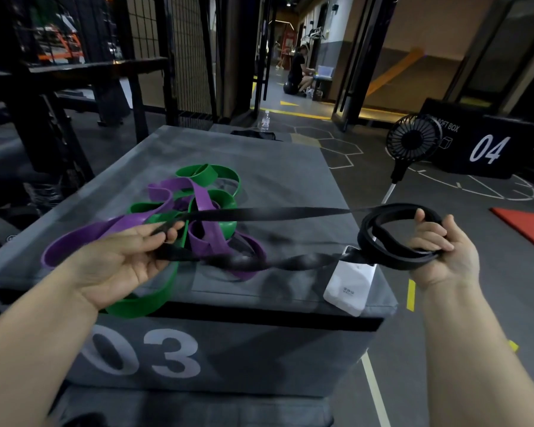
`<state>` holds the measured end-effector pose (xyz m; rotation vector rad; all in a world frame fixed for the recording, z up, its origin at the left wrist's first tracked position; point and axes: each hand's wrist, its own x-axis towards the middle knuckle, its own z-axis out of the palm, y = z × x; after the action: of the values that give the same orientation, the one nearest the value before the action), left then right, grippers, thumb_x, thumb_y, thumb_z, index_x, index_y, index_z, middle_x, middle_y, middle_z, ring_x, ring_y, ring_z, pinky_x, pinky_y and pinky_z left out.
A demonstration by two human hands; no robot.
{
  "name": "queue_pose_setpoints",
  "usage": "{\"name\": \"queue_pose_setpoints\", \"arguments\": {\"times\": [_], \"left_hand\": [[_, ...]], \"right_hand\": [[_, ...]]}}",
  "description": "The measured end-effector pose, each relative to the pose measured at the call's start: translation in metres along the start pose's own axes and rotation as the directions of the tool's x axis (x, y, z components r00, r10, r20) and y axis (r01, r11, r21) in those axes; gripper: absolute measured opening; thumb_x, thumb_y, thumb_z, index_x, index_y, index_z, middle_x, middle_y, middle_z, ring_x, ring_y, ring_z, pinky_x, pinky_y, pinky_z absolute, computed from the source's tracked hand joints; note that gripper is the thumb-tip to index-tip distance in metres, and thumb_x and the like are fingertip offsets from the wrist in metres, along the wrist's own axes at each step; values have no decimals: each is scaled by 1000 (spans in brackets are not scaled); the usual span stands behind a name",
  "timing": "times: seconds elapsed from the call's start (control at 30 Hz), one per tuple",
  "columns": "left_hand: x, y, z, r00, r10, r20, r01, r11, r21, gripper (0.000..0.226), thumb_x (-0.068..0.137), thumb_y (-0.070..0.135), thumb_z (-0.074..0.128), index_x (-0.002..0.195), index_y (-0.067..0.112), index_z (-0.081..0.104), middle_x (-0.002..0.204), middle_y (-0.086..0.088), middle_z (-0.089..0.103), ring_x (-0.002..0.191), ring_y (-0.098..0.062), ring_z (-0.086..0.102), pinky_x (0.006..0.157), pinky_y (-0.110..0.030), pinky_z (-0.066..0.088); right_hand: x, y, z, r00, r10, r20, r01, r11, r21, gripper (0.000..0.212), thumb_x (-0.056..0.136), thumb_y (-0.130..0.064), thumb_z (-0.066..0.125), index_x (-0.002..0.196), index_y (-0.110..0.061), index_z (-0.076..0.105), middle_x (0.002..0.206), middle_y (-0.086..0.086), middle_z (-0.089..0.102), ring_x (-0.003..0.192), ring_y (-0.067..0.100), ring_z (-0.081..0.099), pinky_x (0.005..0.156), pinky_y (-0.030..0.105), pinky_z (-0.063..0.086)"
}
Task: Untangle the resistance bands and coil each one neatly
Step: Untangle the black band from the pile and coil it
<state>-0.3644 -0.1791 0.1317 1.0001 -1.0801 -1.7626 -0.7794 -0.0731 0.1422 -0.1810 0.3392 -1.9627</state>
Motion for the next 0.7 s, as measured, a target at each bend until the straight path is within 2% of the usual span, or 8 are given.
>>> {"name": "queue_pose_setpoints", "arguments": {"times": [0.13, 0.33, 0.4, 0.43, 0.47, 0.57, 0.63, 0.7], "left_hand": [[-1, -4, -10, 998, 58, -3, -55, 962, 268, 26, 95, 2, 50, 115, 16, 59, 97, -11, 68, 79, -12, 62, 56, -17, 50], [-10, -4, 2, 995, 40, 91, -70, 931, 359, 25, 98, 21, 47, 90, 13, 68, 68, -2, 50, 53, -8, 41, 43, -16, 40], [-13, -1, 4, 987, -17, 157, -40, 935, 352, 28, 77, 43, 70, 82, 16, 72, 63, 0, 50, 51, -7, 44, 43, -16, 41], [-14, -1, 4, 983, -49, 175, -24, 921, 389, 43, 62, 49, 81, 85, 14, 71, 63, 0, 50, 50, -6, 46, 43, -16, 43], [-13, -2, 1, 981, -64, 184, -25, 895, 445, 51, 57, 42, 86, 92, 10, 69, 63, 1, 52, 50, -5, 49, 44, -15, 43], [-11, -6, 5, 993, 5, 115, -71, 813, 578, 17, 81, 5, 70, 97, 6, 64, 59, 3, 57, 49, -4, 53, 44, -15, 43], [-6, -8, 4, 997, 68, 37, -77, 827, 557, 5, 89, 6, 62, 94, 6, 62, 66, -6, 57, 53, -8, 54, 49, -20, 49], [-2, -10, -1, 989, 142, -29, -102, 825, 557, 8, 93, 16, 59, 95, 9, 62, 83, -13, 64, 71, -18, 63, 69, -32, 57]], "right_hand": [[-2, -2, 3, 999, -35, 6, 35, 998, -53, 47, 48, -13, 82, 89, 1, 64, 57, -13, 40, 33, 4, 38, 37, 13, 29], [-6, 0, 14, 991, -132, -40, 129, 989, -71, 46, 44, -17, 79, 85, -1, 64, 54, -13, 40, 33, 4, 36, 38, 12, 27], [-6, 1, 13, 988, -140, -63, 135, 987, -84, 38, 58, -21, 76, 88, -3, 61, 53, -13, 39, 33, 4, 36, 38, 11, 27], [-6, 1, 13, 986, -145, -79, 137, 986, -97, 32, 67, -25, 70, 89, -4, 60, 53, -13, 39, 33, 4, 36, 38, 12, 27], [-5, 2, 13, 985, -148, -91, 138, 985, -107, 29, 73, -28, 64, 90, -5, 60, 53, -13, 39, 33, 4, 36, 38, 12, 28], [-6, 2, 13, 985, -146, -91, 133, 982, -137, 30, 73, -30, 64, 90, -6, 60, 53, -13, 39, 34, 4, 36, 39, 12, 28], [-8, 5, 15, 990, -129, -62, 117, 978, -171, 38, 61, -27, 75, 91, -7, 61, 54, -13, 38, 34, 4, 35, 39, 11, 27], [-9, 8, 19, 993, -112, -46, 100, 973, -210, 43, 53, -25, 78, 89, -8, 62, 53, -14, 37, 34, 4, 35, 39, 11, 26]]}}
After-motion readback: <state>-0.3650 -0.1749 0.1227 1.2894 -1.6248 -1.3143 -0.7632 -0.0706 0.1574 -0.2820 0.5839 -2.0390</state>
